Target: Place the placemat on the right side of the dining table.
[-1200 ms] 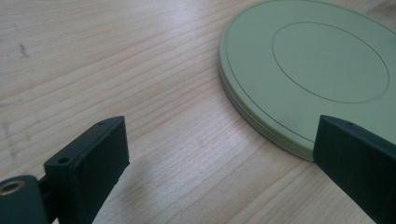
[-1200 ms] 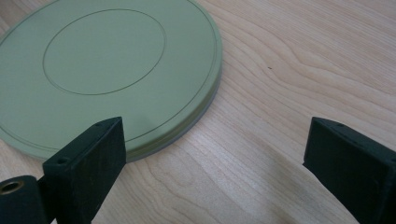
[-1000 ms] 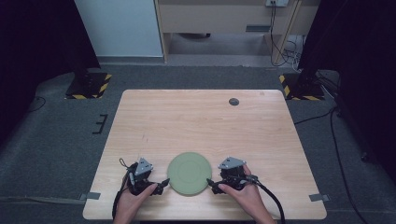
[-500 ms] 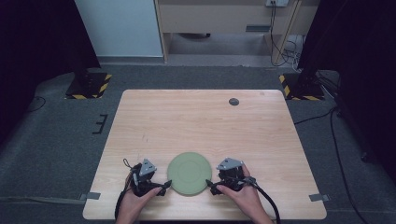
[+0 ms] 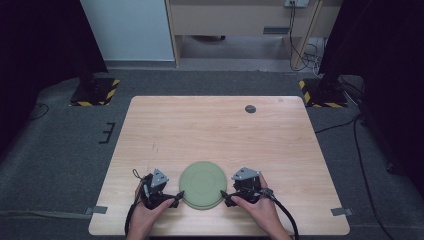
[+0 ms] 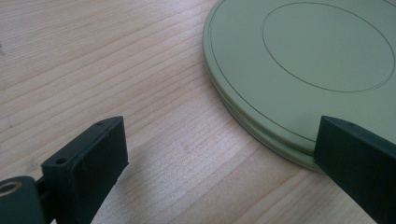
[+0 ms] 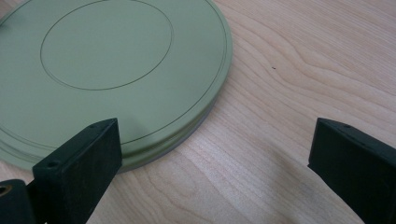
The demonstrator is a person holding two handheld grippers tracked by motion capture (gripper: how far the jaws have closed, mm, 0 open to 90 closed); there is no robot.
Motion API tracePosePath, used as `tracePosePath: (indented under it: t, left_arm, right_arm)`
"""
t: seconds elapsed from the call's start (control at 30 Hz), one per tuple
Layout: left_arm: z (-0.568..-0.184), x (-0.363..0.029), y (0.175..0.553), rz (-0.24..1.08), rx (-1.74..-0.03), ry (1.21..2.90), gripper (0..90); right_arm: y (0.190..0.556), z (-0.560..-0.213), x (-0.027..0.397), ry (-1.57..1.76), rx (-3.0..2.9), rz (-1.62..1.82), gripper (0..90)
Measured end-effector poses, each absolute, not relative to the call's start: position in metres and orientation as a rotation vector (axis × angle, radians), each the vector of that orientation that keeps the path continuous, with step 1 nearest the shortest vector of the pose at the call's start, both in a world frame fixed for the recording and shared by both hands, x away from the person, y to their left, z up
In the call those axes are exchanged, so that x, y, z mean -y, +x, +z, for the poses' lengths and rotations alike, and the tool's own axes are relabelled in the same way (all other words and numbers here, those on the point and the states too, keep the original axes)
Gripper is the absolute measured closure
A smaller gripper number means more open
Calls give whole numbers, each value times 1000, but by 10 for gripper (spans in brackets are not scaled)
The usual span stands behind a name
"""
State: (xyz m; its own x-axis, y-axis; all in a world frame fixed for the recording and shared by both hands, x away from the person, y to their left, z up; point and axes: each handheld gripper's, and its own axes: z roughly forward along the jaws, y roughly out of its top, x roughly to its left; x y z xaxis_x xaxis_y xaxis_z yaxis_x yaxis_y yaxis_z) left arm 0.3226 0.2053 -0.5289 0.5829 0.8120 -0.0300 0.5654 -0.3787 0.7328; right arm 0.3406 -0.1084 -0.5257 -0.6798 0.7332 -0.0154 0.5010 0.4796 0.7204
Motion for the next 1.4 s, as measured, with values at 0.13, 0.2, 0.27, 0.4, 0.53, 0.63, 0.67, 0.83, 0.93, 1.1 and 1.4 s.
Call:
tracePosePath:
  t: [0.13,0.2,0.27,0.4,0.53,0.63,0.67,0.83,0.93,1.1,1.4]
  left_arm:
    - [-529,-204,325,447,-1104,2088,22]
    - [-529,-204,325,455,-1110,2085,22]
    - [-529,-203,325,465,-1115,2082,23]
    - [-528,-203,323,468,-1100,2088,42]
    - [-529,-203,323,465,-1096,2098,39]
    - [-530,-203,325,463,-1107,2096,22]
    - [-529,-203,325,468,-1108,2095,23]
    - [-529,-200,325,501,-1114,2096,26]
    - [-528,-200,326,511,-1120,2097,24]
    - [-528,-199,330,520,-1134,2088,21]
    - [-529,-200,326,508,-1111,2097,38]
  right_arm:
    - [342,-526,108,1056,-2400,1016,24]
    - [345,-527,109,1068,-2392,1011,9]
    - [346,-527,108,1076,-2387,1010,8]
    - [345,-526,109,1084,-2392,1016,52]
    - [342,-523,108,1078,-2390,1042,69]
    - [343,-525,107,1073,-2391,1030,51]
    - [343,-525,107,1076,-2392,1030,50]
    - [346,-525,106,1081,-2384,1022,29]
    - [348,-525,106,1092,-2379,1020,21]
    - [352,-524,101,1081,-2342,999,40]
    - [346,-521,107,1079,-2386,1014,63]
